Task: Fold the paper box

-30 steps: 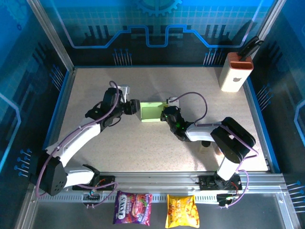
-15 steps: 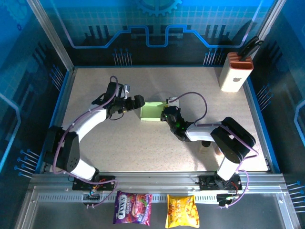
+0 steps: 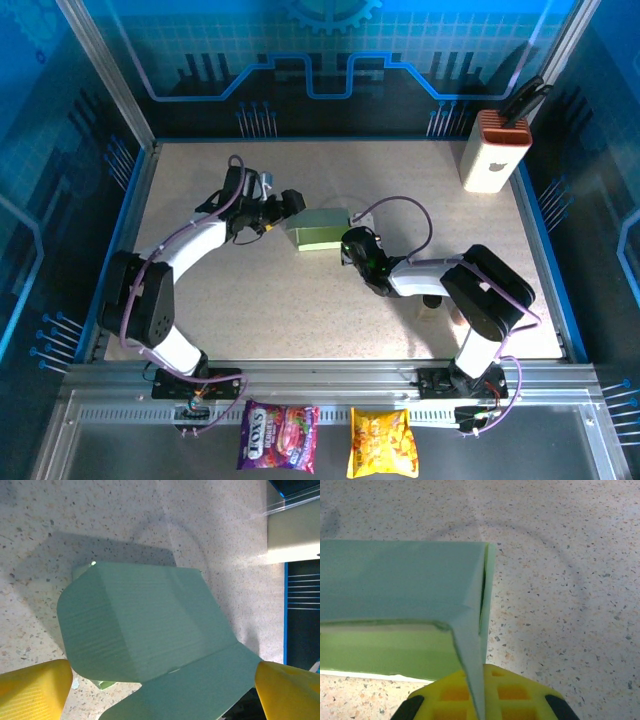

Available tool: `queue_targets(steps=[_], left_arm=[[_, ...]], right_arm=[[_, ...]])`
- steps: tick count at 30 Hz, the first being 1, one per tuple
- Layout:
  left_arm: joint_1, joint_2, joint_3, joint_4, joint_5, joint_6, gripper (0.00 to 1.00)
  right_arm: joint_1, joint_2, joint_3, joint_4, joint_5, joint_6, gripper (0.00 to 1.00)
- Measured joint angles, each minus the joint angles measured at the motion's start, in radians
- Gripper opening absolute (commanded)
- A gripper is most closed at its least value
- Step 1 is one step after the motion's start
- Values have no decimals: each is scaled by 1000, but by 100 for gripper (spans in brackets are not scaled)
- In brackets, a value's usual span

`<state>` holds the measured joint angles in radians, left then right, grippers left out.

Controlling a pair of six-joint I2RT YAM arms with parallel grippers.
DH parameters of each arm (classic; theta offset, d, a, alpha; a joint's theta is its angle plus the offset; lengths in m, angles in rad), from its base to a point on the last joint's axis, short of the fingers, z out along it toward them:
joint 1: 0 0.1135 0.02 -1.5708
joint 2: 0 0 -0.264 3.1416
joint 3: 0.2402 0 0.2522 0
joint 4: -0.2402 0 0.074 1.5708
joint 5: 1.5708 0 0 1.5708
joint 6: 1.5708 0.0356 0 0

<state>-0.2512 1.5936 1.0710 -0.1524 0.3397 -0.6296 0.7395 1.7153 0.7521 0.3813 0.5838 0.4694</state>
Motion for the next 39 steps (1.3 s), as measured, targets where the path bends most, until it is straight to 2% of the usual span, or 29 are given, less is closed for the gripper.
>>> queue_targets(steps=[8,13,19,27,33,39], left_arm=[[5,-12,49,-76,-39,7,99],[5,-12,49,-98,-40,36,93],[5,-26,49,-111,-39,91,94],[7,-29,55,-155,-56,106,96],[7,-105,44,-179,-117,147,90],[10,-243,-52,-167,-172,213,75]], right_arm=[[0,-9,12,-63,-17,-19,0],[0,-44,89,-193,-36,-41,0],[0,-77,184,-341,-79,-51,0],[-3,-108,218,-470,-151,-64,0],[-27,-108,297,-583,-232,-67,0],[-69,-107,373,-680,-325,-67,0]])
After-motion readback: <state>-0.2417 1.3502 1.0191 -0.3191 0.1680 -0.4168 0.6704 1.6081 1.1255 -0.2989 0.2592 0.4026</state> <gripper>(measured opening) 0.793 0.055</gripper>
